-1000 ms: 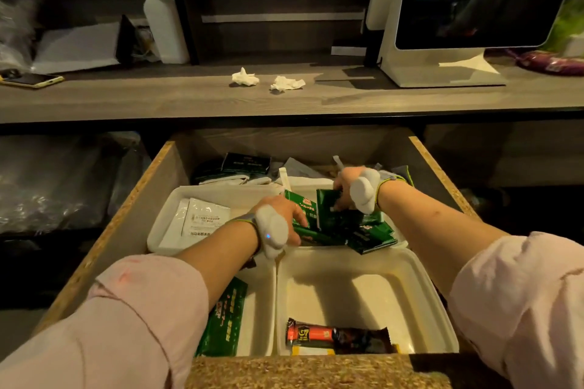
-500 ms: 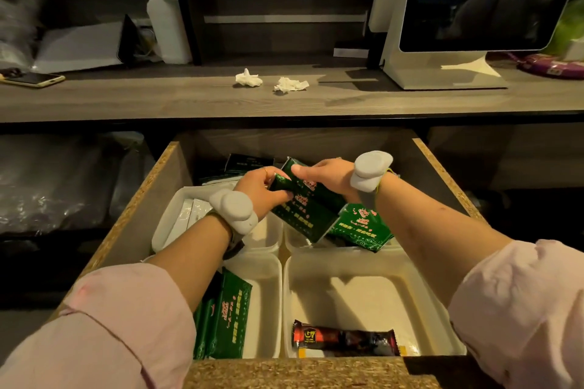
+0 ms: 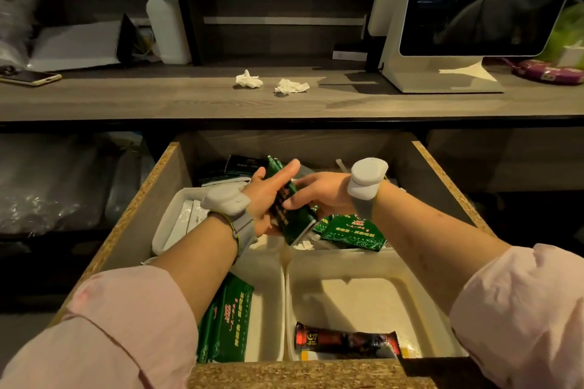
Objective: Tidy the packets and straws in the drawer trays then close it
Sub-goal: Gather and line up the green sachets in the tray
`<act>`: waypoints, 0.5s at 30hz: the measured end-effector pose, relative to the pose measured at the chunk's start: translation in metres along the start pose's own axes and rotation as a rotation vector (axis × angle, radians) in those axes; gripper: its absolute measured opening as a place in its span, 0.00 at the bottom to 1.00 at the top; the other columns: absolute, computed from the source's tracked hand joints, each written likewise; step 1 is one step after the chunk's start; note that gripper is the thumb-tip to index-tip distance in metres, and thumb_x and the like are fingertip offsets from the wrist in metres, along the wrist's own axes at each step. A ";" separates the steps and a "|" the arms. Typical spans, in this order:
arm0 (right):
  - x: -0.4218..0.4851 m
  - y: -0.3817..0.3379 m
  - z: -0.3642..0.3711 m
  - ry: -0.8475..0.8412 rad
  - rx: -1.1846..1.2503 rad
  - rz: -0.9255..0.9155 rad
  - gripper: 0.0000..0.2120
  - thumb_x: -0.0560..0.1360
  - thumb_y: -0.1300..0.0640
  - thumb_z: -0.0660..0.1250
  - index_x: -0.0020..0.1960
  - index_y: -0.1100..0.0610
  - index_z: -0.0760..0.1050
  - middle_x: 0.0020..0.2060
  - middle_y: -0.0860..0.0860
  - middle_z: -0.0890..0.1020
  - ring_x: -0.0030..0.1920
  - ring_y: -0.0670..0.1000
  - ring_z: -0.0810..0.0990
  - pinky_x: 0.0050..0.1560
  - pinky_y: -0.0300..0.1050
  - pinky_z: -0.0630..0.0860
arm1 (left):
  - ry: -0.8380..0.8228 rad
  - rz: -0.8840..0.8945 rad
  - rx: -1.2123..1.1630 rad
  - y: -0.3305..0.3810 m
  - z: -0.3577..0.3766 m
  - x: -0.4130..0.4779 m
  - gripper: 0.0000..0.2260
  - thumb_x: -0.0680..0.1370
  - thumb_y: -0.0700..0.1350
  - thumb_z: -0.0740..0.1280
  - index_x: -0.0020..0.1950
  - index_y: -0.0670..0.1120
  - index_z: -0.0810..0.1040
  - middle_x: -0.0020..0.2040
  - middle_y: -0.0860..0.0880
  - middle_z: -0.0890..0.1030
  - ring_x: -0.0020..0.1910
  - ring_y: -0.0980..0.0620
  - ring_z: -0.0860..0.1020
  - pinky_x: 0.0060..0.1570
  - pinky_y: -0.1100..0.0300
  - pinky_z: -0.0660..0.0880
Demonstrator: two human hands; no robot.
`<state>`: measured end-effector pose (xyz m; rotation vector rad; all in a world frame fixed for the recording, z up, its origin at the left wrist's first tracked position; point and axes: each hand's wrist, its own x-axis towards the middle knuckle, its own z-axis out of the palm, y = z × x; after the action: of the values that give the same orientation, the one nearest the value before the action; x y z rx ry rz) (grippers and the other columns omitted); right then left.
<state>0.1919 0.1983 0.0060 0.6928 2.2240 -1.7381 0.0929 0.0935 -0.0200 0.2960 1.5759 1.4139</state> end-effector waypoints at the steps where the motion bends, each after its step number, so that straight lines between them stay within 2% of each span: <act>1: -0.002 0.002 -0.004 -0.093 0.039 -0.012 0.11 0.77 0.61 0.62 0.59 0.59 0.73 0.64 0.62 0.76 0.63 0.60 0.75 0.64 0.58 0.71 | -0.003 0.004 0.010 -0.001 0.000 0.001 0.39 0.66 0.61 0.73 0.73 0.57 0.60 0.66 0.41 0.74 0.56 0.39 0.79 0.37 0.44 0.81; 2: -0.003 0.005 -0.007 -0.153 0.070 -0.023 0.13 0.77 0.60 0.61 0.61 0.59 0.73 0.62 0.62 0.76 0.61 0.58 0.76 0.62 0.56 0.72 | 0.001 0.001 0.022 -0.001 0.000 -0.001 0.32 0.70 0.57 0.72 0.71 0.53 0.65 0.59 0.42 0.78 0.51 0.41 0.80 0.36 0.47 0.81; 3: -0.001 0.008 -0.013 -0.143 0.089 -0.008 0.16 0.77 0.59 0.59 0.63 0.60 0.73 0.59 0.61 0.78 0.58 0.56 0.77 0.57 0.53 0.74 | 0.011 -0.016 0.029 -0.002 -0.001 0.000 0.26 0.72 0.54 0.70 0.67 0.49 0.68 0.52 0.43 0.79 0.46 0.43 0.80 0.38 0.49 0.79; 4: 0.002 0.011 -0.019 -0.058 0.066 0.024 0.15 0.78 0.59 0.59 0.63 0.61 0.74 0.55 0.58 0.80 0.53 0.54 0.79 0.51 0.49 0.75 | 0.027 -0.037 0.025 -0.003 -0.002 -0.001 0.22 0.72 0.52 0.69 0.63 0.47 0.70 0.47 0.43 0.78 0.42 0.45 0.80 0.40 0.49 0.78; 5: 0.005 0.015 -0.026 0.084 -0.042 0.060 0.15 0.78 0.58 0.61 0.62 0.61 0.75 0.51 0.56 0.82 0.49 0.53 0.80 0.46 0.46 0.76 | 0.050 -0.042 0.009 -0.004 -0.004 -0.001 0.18 0.73 0.50 0.69 0.59 0.48 0.70 0.43 0.44 0.77 0.39 0.46 0.79 0.40 0.49 0.77; 7: 0.010 0.026 -0.041 0.336 -0.530 0.151 0.15 0.76 0.56 0.66 0.60 0.62 0.77 0.54 0.57 0.82 0.50 0.54 0.80 0.42 0.43 0.74 | 0.066 -0.052 -0.003 -0.005 -0.004 -0.001 0.12 0.73 0.49 0.68 0.53 0.48 0.70 0.39 0.45 0.75 0.36 0.47 0.77 0.37 0.51 0.76; 9: 0.011 0.036 -0.048 0.337 -0.883 0.259 0.17 0.74 0.56 0.69 0.60 0.62 0.77 0.59 0.59 0.80 0.58 0.59 0.79 0.48 0.45 0.72 | 0.058 -0.089 0.009 -0.005 -0.001 -0.004 0.09 0.74 0.49 0.67 0.47 0.45 0.73 0.38 0.44 0.76 0.35 0.47 0.76 0.37 0.53 0.75; 11: 0.006 0.040 -0.045 0.274 -0.962 0.333 0.20 0.74 0.56 0.70 0.63 0.63 0.75 0.61 0.60 0.78 0.63 0.61 0.76 0.53 0.48 0.70 | 0.052 -0.096 0.001 -0.006 0.004 -0.007 0.09 0.75 0.50 0.66 0.44 0.44 0.75 0.38 0.43 0.77 0.35 0.46 0.77 0.38 0.54 0.75; 12: 0.003 0.043 -0.043 0.259 -0.951 0.352 0.22 0.74 0.55 0.70 0.65 0.63 0.73 0.61 0.59 0.77 0.63 0.60 0.75 0.55 0.49 0.70 | 0.053 -0.095 -0.003 -0.007 0.006 -0.007 0.09 0.76 0.50 0.66 0.45 0.44 0.75 0.37 0.43 0.77 0.35 0.46 0.77 0.38 0.54 0.75; 14: 0.002 0.047 -0.041 0.185 -0.910 0.415 0.23 0.75 0.52 0.68 0.67 0.60 0.71 0.56 0.54 0.75 0.56 0.54 0.72 0.54 0.46 0.67 | 0.069 -0.093 -0.013 -0.008 0.008 -0.007 0.09 0.76 0.49 0.65 0.44 0.44 0.74 0.36 0.44 0.76 0.35 0.47 0.76 0.38 0.54 0.73; 15: 0.004 0.050 -0.041 0.169 -0.909 0.443 0.20 0.75 0.48 0.67 0.64 0.56 0.73 0.53 0.52 0.75 0.53 0.51 0.69 0.53 0.43 0.65 | 0.080 -0.094 -0.026 -0.008 0.008 -0.008 0.09 0.77 0.49 0.64 0.43 0.44 0.73 0.36 0.44 0.75 0.35 0.47 0.76 0.37 0.55 0.72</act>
<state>0.2176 0.2476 -0.0276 0.9822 2.3717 -0.3861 0.1065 0.0905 -0.0216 0.1494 1.6139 1.3877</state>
